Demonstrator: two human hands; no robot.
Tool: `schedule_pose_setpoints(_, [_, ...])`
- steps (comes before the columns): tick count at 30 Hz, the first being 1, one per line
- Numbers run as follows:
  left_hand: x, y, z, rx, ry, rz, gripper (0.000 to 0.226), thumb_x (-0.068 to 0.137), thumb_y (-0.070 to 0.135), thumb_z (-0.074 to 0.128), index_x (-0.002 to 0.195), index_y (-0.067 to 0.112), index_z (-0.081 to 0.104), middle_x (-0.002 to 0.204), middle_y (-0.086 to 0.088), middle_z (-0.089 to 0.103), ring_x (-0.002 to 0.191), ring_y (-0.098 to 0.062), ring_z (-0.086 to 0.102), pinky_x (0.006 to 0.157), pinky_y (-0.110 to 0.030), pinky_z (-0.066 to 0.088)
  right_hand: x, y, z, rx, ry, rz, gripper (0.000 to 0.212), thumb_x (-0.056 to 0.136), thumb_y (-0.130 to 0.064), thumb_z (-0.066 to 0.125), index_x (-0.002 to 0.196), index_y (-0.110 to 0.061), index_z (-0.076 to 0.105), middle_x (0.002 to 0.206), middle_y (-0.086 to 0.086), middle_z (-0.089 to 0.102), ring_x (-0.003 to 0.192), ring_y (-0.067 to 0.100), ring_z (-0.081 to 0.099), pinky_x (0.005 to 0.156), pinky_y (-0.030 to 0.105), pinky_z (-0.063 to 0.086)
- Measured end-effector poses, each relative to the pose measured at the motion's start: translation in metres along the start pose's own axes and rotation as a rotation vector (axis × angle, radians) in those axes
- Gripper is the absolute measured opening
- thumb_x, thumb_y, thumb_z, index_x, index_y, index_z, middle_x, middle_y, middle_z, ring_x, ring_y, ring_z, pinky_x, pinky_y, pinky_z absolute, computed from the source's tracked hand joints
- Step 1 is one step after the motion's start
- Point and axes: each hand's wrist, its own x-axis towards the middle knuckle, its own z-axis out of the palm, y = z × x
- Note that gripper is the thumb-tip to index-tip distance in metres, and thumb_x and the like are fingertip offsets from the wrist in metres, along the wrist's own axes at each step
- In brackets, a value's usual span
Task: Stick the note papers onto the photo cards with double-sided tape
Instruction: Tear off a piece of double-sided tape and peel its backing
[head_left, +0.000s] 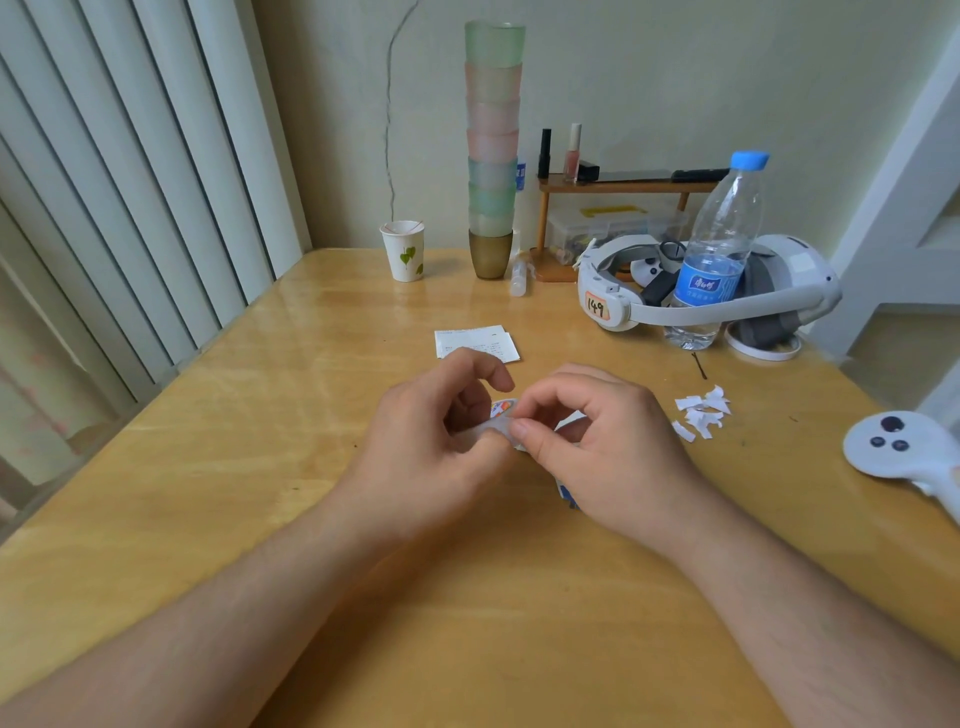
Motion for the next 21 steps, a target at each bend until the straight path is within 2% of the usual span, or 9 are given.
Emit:
schedule_pose_setpoints(3, [0.0022, -0.0033, 0.0007, 0.01, 0.02, -0.014, 0.012, 0.082, 0.019, 0.069, 0.084, 0.029, 0.064, 0.064, 0.012, 0.046, 0.059, -0.01, 0.04, 0.059, -0.028, 0.037, -0.0002, 0.0007, 0.0012, -0.047, 0.033, -0.085, 0.011, 0.089, -0.012, 0.079, 0.086, -0.022, 0.074, 0.086, -0.013, 0.065, 0.081, 0.016, 0.066, 0.065, 0.031, 0.056])
schedule_pose_setpoints(5, [0.0031, -0.0046, 0.001, 0.009, 0.031, -0.013, 0.012, 0.082, 0.017, 0.068, 0.082, 0.028, 0.064, 0.063, 0.008, 0.047, 0.059, -0.012, 0.041, 0.058, -0.03, 0.039, -0.0003, 0.0007, 0.0016, -0.078, 0.053, -0.132, 0.01, 0.089, -0.01, 0.077, 0.087, -0.02, 0.074, 0.086, -0.013, 0.065, 0.081, 0.016, 0.066, 0.065, 0.032, 0.055])
schedule_pose_setpoints(12, [0.0045, -0.0047, 0.0003, 0.057, 0.026, 0.055, 0.013, 0.086, 0.016, 0.068, 0.081, 0.026, 0.063, 0.063, 0.008, 0.045, 0.06, -0.011, 0.04, 0.06, -0.027, 0.038, 0.0005, -0.0011, 0.0015, -0.14, 0.088, -0.175, 0.009, 0.091, -0.012, 0.072, 0.088, -0.02, 0.071, 0.088, -0.014, 0.062, 0.082, 0.013, 0.064, 0.066, 0.024, 0.052])
schedule_pose_setpoints(15, [0.0056, -0.0041, -0.001, 0.092, 0.031, 0.064, 0.008, 0.086, 0.019, 0.069, 0.081, 0.024, 0.065, 0.065, 0.004, 0.051, 0.063, -0.011, 0.045, 0.061, -0.021, 0.036, -0.0003, -0.0009, 0.0023, -0.075, 0.09, -0.075, 0.012, 0.091, -0.012, 0.075, 0.089, -0.023, 0.071, 0.09, -0.015, 0.063, 0.083, 0.015, 0.066, 0.064, 0.024, 0.055])
schedule_pose_setpoints(18, [0.006, -0.0056, -0.0025, 0.141, 0.06, 0.095, 0.011, 0.086, 0.016, 0.068, 0.083, 0.027, 0.065, 0.07, 0.006, 0.053, 0.068, -0.01, 0.049, 0.063, -0.016, 0.036, -0.0006, 0.0012, 0.0042, -0.023, 0.094, 0.03, 0.022, 0.088, -0.018, 0.08, 0.104, -0.029, 0.071, 0.096, -0.015, 0.067, 0.082, 0.012, 0.069, 0.062, 0.019, 0.053])
schedule_pose_setpoints(21, [0.0053, -0.0043, -0.0035, 0.152, 0.043, 0.078, 0.012, 0.088, 0.018, 0.069, 0.083, 0.028, 0.065, 0.073, 0.012, 0.056, 0.068, -0.009, 0.051, 0.063, -0.015, 0.037, 0.0007, 0.0016, 0.0018, -0.102, 0.101, -0.048, 0.023, 0.087, -0.016, 0.082, 0.106, -0.026, 0.075, 0.095, -0.017, 0.067, 0.08, 0.011, 0.068, 0.063, 0.011, 0.045])
